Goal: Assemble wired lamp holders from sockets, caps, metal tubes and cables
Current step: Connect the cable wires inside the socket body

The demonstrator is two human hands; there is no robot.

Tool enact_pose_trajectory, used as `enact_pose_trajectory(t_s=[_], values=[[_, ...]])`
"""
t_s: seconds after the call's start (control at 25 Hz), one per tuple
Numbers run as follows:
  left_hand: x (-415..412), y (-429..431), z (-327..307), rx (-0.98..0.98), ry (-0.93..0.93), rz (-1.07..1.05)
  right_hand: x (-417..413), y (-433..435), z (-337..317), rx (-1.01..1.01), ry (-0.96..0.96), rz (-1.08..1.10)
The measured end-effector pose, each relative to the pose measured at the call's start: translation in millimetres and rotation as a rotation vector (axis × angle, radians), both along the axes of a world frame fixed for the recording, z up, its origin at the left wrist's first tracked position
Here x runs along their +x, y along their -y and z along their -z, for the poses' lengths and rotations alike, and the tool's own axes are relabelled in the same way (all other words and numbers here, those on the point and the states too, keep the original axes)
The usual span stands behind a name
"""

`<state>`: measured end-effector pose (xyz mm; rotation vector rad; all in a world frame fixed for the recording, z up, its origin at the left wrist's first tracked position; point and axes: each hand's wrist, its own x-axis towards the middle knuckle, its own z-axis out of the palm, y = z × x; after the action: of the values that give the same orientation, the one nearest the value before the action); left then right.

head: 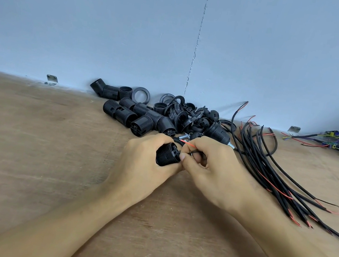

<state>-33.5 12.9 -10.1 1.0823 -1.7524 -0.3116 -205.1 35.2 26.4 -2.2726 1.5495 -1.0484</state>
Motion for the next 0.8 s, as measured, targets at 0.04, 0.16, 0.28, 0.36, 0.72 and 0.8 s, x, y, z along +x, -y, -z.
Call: enact_pose_trajectory(t_s=[0.04,0.16,0.28,0.36,0.72,0.8], values=[[-0.3,-0.2,-0.4,0.003,0.0,0.0,0.1,0.1,0.1,0.004,0.009,-0.003],[-0.2,-0.7,-1.8,0.003,0.018,-0.001,1.1,0.5,2.8,0.01,0.01,0.0],[0.5,-0.4,-1.6,0.011,0.055,0.015,-0.7,2.1,4.3,0.047,0.052,-0.002],[-0.4,0.8,-1.7,0.02,0.053,0.0,-1.5,2.7,3.8,0.07,0.09,-0.003],[-3.7,4.2,-1.2,0.044,0.0,-0.046,-1.7,-1.8,-2.5,0.047,0.165,0.045],[-2.7,3.5,-0.8,0.048,-0.002,-0.036,-1.2,-1.3,-2.7,0.059,0.149,0.038]])
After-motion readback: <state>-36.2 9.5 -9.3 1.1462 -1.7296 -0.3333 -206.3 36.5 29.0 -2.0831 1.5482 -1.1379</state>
